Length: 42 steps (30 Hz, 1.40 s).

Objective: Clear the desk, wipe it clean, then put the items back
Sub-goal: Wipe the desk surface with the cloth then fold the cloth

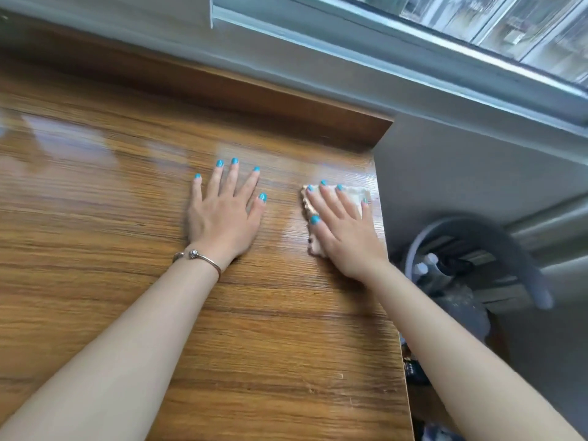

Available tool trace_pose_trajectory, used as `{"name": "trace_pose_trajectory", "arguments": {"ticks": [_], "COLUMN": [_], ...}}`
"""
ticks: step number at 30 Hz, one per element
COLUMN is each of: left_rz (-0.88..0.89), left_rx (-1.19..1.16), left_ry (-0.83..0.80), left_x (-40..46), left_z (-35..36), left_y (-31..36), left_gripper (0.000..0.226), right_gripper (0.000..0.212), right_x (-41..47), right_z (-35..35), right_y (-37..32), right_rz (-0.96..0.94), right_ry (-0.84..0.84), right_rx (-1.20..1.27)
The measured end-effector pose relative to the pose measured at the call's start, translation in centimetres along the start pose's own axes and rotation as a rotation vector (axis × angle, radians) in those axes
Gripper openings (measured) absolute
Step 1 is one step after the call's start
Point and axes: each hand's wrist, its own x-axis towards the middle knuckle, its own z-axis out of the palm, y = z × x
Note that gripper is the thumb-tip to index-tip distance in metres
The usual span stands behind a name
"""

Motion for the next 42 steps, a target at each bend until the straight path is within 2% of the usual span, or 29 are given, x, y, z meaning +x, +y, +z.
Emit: {"name": "trace_pose_trajectory", "arguments": {"ticks": [2, 4, 7, 10, 12, 16, 19, 24, 26, 29, 33, 36, 39, 42], "left_rz": [0.024, 0.108, 0.147, 0.117, 0.11, 0.092, 0.094, 0.094, 0.104, 0.111, 0.168, 0.214, 0.295, 0.313], "left_rx": [0.027, -0.007, -0.063, -0.055, -0.064, -0.063, -0.033, -0.011, -0.025, -0.085, -0.157, -0.069, -0.133, -0.246], "left_ry": [0.019, 0.024, -0.016, -0.025, -0.018, -0.017, -0.016, -0.036, -0.064, -0.117, -0.185, -0.184, -0.138, -0.088], "left_x": [-0.4, -1.3, -2.5, -2.5, -2.6, -2.6, -2.5, -2.6, -2.3, -1.9, -3.0, -7.2, -12.7, -16.3], "left_z": [-0.5, -0.9, 0.1, 0.9, 1.2, 1.2, 1.2, 1.1, 0.8, 0.4, -0.6, -1.7, -2.7, -3.5], "left_y": [1.0, 3.3, 6.4, 6.5, 6.1, 6.4, 6.5, 6.6, 6.4, 6.2, 5.9, 6.2, 6.1, 4.5], "left_gripper": [0.055, 0.055, 0.057, 0.057, 0.057, 0.062, 0.062, 0.056, 0.056, 0.057, 0.059, 0.06, 0.061, 0.061], "right_gripper": [0.05, 0.049, 0.049, 0.049, 0.05, 0.052, 0.06, 0.076, 0.064, 0.05, 0.052, 0.057, 0.061, 0.066], "right_x": [-3.8, -2.1, 5.3, 9.9, 8.9, 0.8, 2.2, 11.6, 9.1, 0.3, -11.4, -17.9, -21.3, -21.9], "right_z": [-0.1, -0.8, -1.5, -1.9, -1.8, 0.1, 0.5, -0.4, -0.5, 0.0, 1.8, 2.8, 3.6, 4.2], "right_y": [0.4, 2.3, 5.0, 5.6, 5.3, 5.1, 7.0, 8.4, 6.9, 4.2, 0.5, -2.5, -6.3, -11.9], "right_rz": [-0.085, -0.091, 0.116, 0.264, 0.246, 0.089, 0.021, 0.252, 0.256, 0.235, 0.233, 0.306, 0.414, 0.404], "right_ry": [-0.035, -0.034, 0.093, 0.094, 0.082, 0.127, 0.109, 0.084, 0.108, 0.107, 0.108, 0.073, 0.04, 0.03], "right_rx": [0.015, -0.005, -0.014, 0.085, 0.121, 0.153, 0.096, 0.078, 0.141, 0.179, 0.086, 0.068, 0.018, 0.018]}}
